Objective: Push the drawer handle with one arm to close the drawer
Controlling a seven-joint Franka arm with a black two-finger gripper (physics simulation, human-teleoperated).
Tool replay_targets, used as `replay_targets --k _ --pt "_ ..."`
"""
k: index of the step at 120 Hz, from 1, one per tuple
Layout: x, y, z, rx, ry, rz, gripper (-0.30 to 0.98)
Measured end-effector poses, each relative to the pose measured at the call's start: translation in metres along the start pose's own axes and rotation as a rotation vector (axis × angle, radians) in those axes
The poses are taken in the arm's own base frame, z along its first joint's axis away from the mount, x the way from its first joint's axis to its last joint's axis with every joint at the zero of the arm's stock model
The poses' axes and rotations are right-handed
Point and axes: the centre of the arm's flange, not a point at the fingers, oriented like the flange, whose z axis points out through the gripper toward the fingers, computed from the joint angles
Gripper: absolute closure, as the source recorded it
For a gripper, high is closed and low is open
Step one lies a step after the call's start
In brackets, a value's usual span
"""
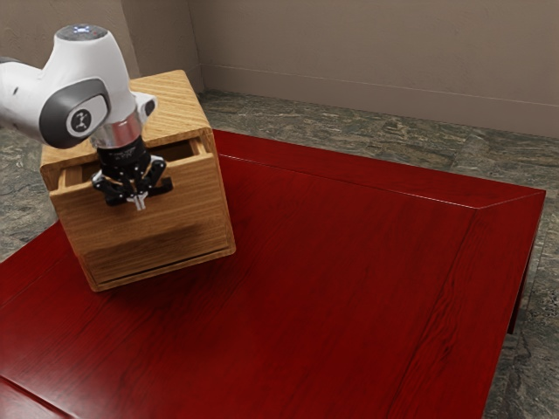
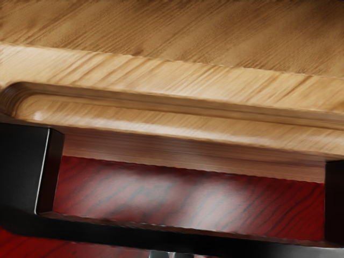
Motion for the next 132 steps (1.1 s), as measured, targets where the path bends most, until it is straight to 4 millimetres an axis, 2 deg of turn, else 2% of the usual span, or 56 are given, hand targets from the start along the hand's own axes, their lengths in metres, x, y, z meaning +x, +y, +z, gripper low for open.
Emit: replay_targets --k 36,43,80,106,120,126,132 --pt "0.031 -0.005 0.009 0.011 -0.001 -0.006 0.79" --pt "0.037 -0.001 0.009 0.010 0.002 0.000 0.79" --pt "0.056 0.015 0.009 0.005 0.015 0.043 0.79" --pt "0.068 0.009 0.009 0.006 0.020 0.052 0.79" --pt "0.063 0.006 0.007 -0.010 0.005 0.053 0.79" --pt "0.050 0.000 0.005 -0.028 -0.021 0.049 0.79" --pt "0.024 0.000 -0.001 -0.054 -0.047 0.063 0.79"
